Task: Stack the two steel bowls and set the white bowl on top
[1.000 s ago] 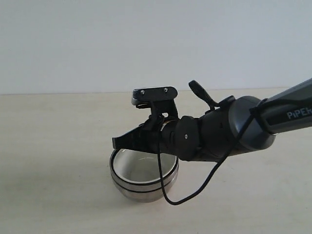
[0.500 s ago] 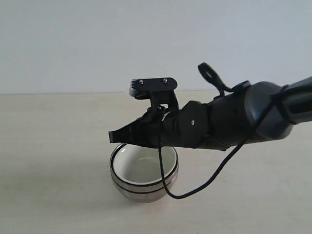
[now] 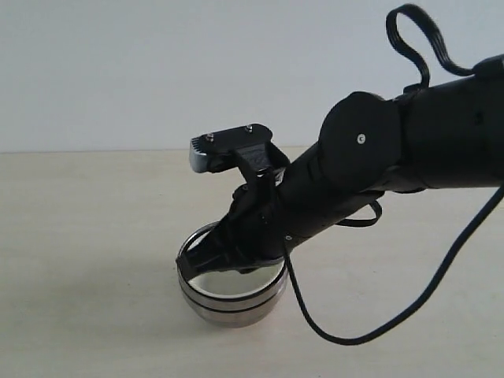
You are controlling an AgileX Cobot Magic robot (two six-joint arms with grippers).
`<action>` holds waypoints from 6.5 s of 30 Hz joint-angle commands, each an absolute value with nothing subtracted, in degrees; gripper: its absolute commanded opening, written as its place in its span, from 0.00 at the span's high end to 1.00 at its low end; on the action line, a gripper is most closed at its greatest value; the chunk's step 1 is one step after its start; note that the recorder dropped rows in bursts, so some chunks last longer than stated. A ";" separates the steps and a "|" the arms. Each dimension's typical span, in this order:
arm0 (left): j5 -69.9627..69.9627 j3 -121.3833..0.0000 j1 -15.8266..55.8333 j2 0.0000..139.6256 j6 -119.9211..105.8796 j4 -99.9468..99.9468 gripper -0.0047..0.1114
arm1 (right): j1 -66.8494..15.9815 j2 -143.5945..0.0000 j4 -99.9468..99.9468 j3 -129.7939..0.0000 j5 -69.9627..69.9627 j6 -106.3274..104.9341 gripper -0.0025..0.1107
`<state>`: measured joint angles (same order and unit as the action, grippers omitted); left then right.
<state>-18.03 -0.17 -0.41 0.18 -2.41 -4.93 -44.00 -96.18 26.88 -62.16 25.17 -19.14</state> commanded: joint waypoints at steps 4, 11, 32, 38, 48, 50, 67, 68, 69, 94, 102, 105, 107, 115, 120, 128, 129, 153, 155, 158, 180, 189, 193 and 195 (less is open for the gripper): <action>-17.60 0.00 -0.12 0.00 -2.14 -4.93 0.93 | -43.84 -95.58 10.56 -62.38 33.48 -5.71 0.98; -17.60 0.00 -0.12 0.00 -2.14 -4.93 0.93 | -43.84 -95.97 8.18 -62.38 30.47 -2.62 0.98; -17.60 0.00 -0.12 0.00 -2.14 -4.93 0.93 | -43.84 -100.54 7.08 -62.38 27.17 -1.43 0.98; -17.60 0.00 -0.12 0.00 -2.14 -4.93 0.93 | -43.84 -99.86 7.08 -62.38 25.91 -1.39 0.98; -17.60 0.00 -0.12 0.00 -2.14 -4.93 0.93 | -43.94 -95.43 12.35 -62.38 18.74 -1.39 0.98; -17.60 0.00 -0.12 0.00 -2.14 -4.93 0.93 | -43.94 -95.43 12.64 -62.38 18.36 -1.39 0.98; -17.60 0.00 -0.12 0.00 -2.14 -4.93 0.93 | -43.94 -81.20 9.25 -62.24 26.43 -2.04 0.98; -17.60 0.00 -0.12 0.00 -2.14 -4.93 0.93 | -43.94 -79.46 9.10 -61.74 26.29 -2.04 0.98; -17.60 0.00 -0.12 0.00 -2.14 -4.93 0.93 | -43.94 -77.63 9.10 -61.05 25.87 -2.04 0.98; -17.60 0.00 -0.12 0.00 -2.14 -4.93 0.93 | -43.94 -37.01 5.06 -38.09 20.13 -0.44 0.98; -17.60 0.00 -0.12 0.00 -2.14 -4.93 0.93 | -43.94 -27.51 4.90 -28.49 15.71 1.14 0.98; -17.60 0.00 -0.12 0.00 -2.14 -4.93 0.93 | -43.94 -24.86 4.90 -27.35 16.00 1.32 0.98; -17.60 0.00 -0.12 0.00 -2.14 -4.93 0.93 | -43.94 -23.68 4.90 -27.34 16.29 1.32 0.98; -17.60 0.00 -0.12 0.00 -2.14 -4.93 0.93 | -43.94 -21.28 5.21 -27.34 22.32 1.32 0.98; -17.60 0.00 -0.12 0.00 -2.14 -4.93 0.93 | -43.94 -21.28 5.14 -27.34 22.07 1.32 0.98; -17.60 0.00 -0.12 0.00 -2.14 -4.93 0.93 | -43.68 -21.28 5.38 -27.34 22.08 1.32 0.98; -17.60 0.00 -0.12 0.00 -2.14 -4.93 0.93 | -42.33 -21.28 5.64 -27.34 22.08 1.32 0.98; -17.50 0.00 -0.12 0.00 -2.14 -4.93 0.93 | 1.69 0.00 5.64 -28.08 21.82 1.32 0.98; -17.37 0.00 -0.12 0.00 -2.14 -4.93 0.93 | 1.69 0.00 5.64 -28.08 21.44 1.32 0.98; -17.37 0.00 -0.12 0.00 -2.14 -4.93 0.93 | 1.69 0.00 5.64 -28.08 21.70 1.32 0.98; -17.63 0.00 -0.12 0.00 -2.14 -4.93 0.93 | 1.69 0.00 5.64 -28.08 21.70 1.32 0.98; -17.63 0.00 -0.12 0.00 -2.14 -4.93 0.93 | 1.69 0.00 5.76 -27.96 22.03 1.32 0.98; -17.63 0.00 -0.12 0.00 -2.14 -4.93 0.93 | 1.69 0.00 5.77 -27.96 21.87 1.32 0.98; -17.63 0.00 -0.12 0.00 -2.14 -4.93 0.93 | 1.69 0.00 5.77 -27.96 21.87 1.32 0.98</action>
<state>-18.03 -0.17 -0.41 0.18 -2.41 -4.93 1.30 -0.30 6.02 -27.87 21.99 1.55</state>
